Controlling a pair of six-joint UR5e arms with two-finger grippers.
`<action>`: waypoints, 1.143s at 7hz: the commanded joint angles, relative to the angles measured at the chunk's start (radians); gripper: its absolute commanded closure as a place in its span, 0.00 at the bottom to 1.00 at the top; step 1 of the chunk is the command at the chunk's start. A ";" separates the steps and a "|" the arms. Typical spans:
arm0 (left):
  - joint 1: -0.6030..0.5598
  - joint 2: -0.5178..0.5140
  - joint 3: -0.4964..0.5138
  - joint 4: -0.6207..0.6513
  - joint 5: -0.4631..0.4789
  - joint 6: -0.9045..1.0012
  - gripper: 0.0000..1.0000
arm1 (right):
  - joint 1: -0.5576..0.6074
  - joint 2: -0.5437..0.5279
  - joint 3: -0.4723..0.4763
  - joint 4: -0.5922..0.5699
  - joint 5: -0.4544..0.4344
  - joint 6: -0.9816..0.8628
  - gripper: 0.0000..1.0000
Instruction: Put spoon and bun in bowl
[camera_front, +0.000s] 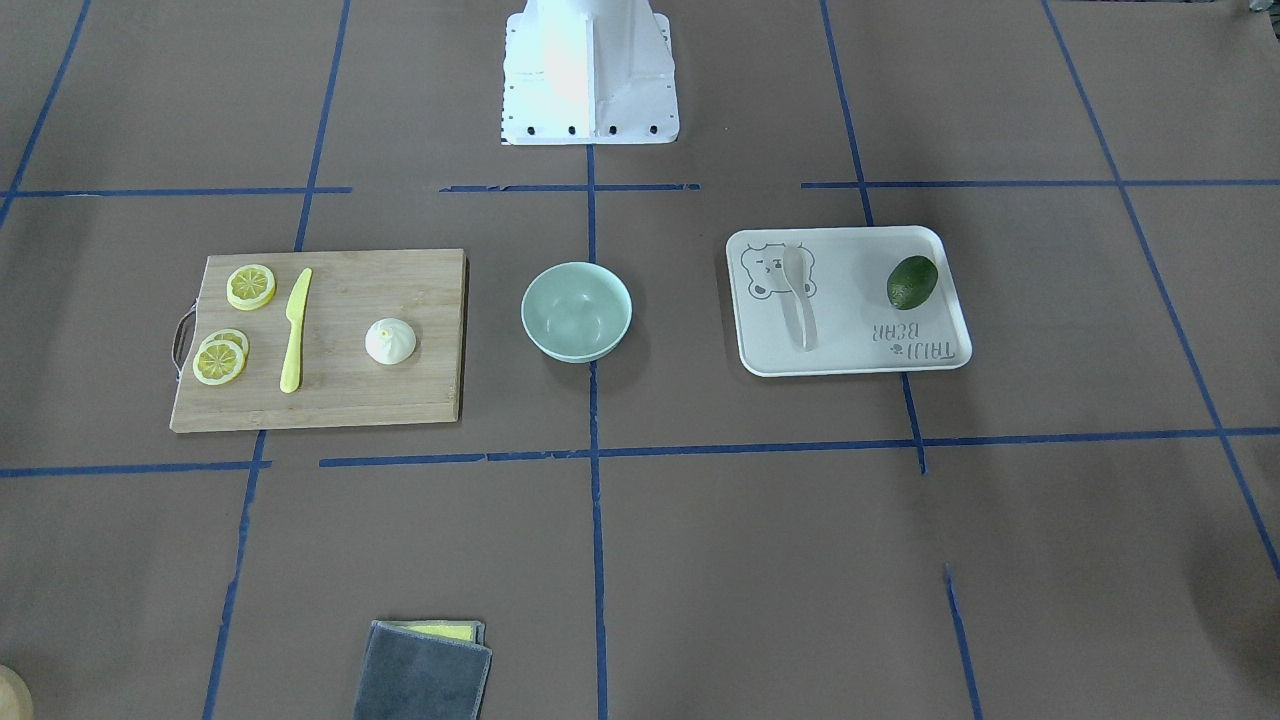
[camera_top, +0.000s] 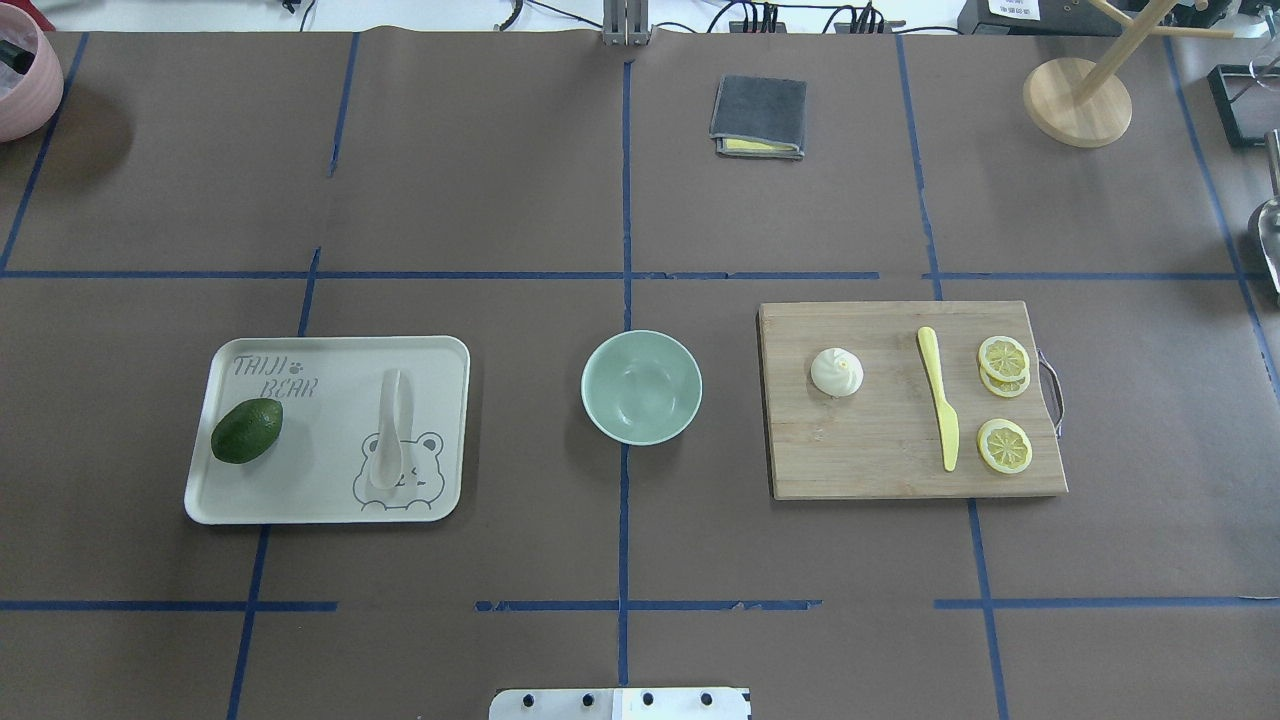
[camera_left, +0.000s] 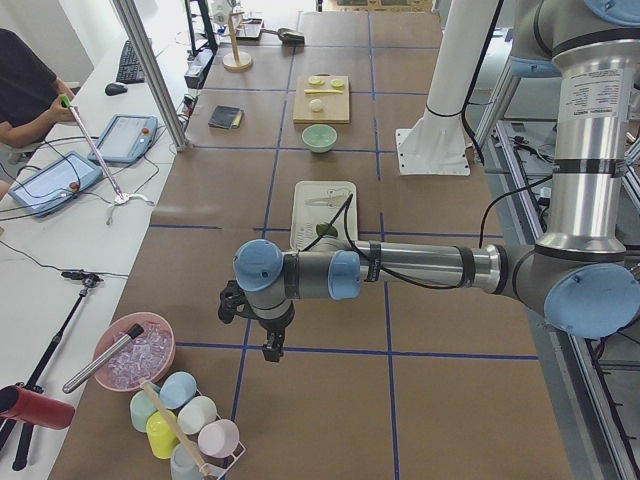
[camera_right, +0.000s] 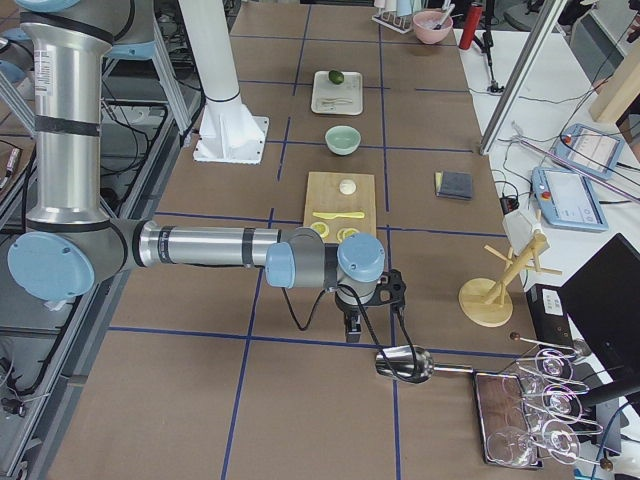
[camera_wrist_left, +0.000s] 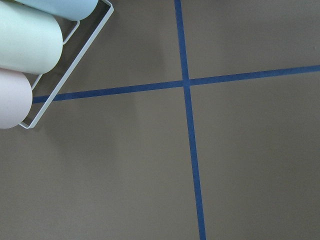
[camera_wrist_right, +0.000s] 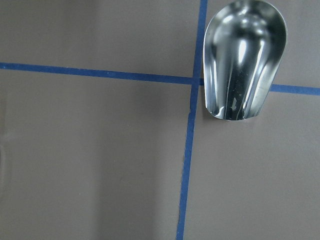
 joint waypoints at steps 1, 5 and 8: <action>0.013 -0.001 -0.005 -0.002 0.000 -0.007 0.00 | 0.001 0.008 0.004 0.003 0.002 -0.003 0.00; 0.109 -0.040 -0.135 -0.192 0.006 -0.155 0.00 | 0.001 0.012 0.063 0.003 -0.003 -0.001 0.00; 0.290 -0.064 -0.326 -0.284 0.012 -0.583 0.00 | 0.000 0.050 0.080 0.003 -0.002 0.000 0.00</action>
